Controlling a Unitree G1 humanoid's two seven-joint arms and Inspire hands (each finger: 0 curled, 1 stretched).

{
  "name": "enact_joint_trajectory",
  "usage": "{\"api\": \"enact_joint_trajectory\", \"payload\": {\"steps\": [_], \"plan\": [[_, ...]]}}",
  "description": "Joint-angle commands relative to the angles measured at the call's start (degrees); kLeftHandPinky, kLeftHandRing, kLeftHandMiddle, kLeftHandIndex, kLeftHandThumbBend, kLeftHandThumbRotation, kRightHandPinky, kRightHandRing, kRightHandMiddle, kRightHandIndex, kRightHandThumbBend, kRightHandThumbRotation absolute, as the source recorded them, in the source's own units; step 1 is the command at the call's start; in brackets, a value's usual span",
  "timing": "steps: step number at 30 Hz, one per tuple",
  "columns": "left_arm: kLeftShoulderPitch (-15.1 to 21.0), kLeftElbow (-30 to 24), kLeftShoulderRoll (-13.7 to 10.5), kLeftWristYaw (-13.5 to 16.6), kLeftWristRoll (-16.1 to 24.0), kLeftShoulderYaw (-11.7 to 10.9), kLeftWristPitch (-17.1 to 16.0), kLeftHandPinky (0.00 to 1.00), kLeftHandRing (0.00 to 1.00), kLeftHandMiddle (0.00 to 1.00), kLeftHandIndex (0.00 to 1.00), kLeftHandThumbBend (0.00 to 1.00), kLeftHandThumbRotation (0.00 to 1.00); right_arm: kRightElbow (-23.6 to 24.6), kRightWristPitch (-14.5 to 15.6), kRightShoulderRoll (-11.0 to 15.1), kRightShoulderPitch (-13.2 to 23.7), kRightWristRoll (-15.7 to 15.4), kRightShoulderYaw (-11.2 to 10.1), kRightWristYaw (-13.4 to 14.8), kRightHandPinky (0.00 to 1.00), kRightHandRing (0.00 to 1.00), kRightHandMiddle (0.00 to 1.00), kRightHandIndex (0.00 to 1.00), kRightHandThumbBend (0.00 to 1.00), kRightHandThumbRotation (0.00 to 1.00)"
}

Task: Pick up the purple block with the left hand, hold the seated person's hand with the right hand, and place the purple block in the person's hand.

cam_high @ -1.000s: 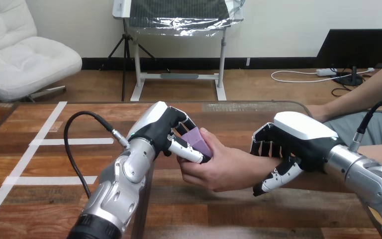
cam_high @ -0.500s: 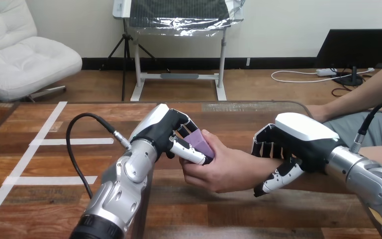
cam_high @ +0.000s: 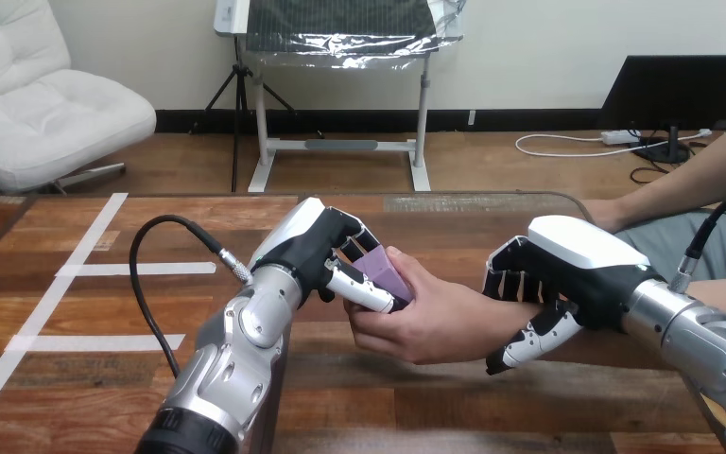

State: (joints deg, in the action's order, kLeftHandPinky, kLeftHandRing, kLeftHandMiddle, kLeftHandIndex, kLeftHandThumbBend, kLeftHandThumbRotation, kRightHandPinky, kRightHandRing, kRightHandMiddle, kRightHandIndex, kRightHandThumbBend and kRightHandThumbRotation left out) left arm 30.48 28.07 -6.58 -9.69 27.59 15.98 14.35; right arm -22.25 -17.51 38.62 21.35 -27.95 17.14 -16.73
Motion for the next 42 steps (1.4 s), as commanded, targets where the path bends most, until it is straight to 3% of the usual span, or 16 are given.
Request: {"api": "enact_joint_trajectory", "payload": {"steps": [1, 6, 8, 17, 26, 35, 42], "plan": [[4.2, -3.7, 2.4, -2.2, -0.3, 2.7, 0.7, 0.27, 0.36, 0.43, 0.47, 0.7, 0.0, 1.7, 0.7, -0.9, 0.0, 0.8, -1.3, -0.4, 0.33, 0.39, 0.46, 0.49, 0.84, 0.19], [3.5, -6.3, 1.7, -4.0, 0.3, 3.2, 2.5, 0.39, 0.49, 0.54, 0.56, 0.69, 0.07, 2.3, 0.7, -0.2, 0.0, 0.8, -1.2, -1.7, 0.35, 0.41, 0.48, 0.51, 0.85, 0.26], [3.1, -7.3, 1.5, -4.4, 0.3, 3.3, 3.3, 0.44, 0.55, 0.61, 0.63, 0.69, 0.19, 2.4, 0.5, 0.1, -0.1, 0.7, -1.2, -2.1, 0.37, 0.43, 0.5, 0.53, 0.87, 0.32], [1.2, -11.9, 0.7, -4.8, 0.0, 2.7, 5.1, 0.55, 0.67, 0.73, 0.76, 0.68, 0.51, 3.9, 0.9, 1.5, -0.2, 0.5, -1.4, -5.5, 0.46, 0.58, 0.6, 0.64, 0.95, 0.53], [-1.2, -16.8, -0.2, -5.1, -0.7, 1.6, 5.9, 0.67, 0.77, 0.79, 0.81, 0.71, 0.74, 5.2, 1.6, 2.2, -0.6, 2.0, -2.1, -8.9, 0.55, 0.7, 0.71, 0.74, 1.0, 0.67], [-4.6, -22.0, -1.4, -4.6, -2.3, 0.0, 4.8, 0.74, 0.82, 0.82, 0.83, 0.71, 0.82, 5.9, 2.8, 2.5, -0.4, 4.9, -3.2, -13.3, 0.59, 0.76, 0.77, 0.8, 1.0, 0.75], [-7.7, -26.4, -2.2, -4.1, -4.4, -1.6, 4.8, 0.73, 0.83, 0.84, 0.84, 0.74, 0.86, 7.1, 4.6, 2.5, -0.5, 7.3, -4.5, -16.1, 0.62, 0.79, 0.8, 0.83, 1.0, 0.76]]}}
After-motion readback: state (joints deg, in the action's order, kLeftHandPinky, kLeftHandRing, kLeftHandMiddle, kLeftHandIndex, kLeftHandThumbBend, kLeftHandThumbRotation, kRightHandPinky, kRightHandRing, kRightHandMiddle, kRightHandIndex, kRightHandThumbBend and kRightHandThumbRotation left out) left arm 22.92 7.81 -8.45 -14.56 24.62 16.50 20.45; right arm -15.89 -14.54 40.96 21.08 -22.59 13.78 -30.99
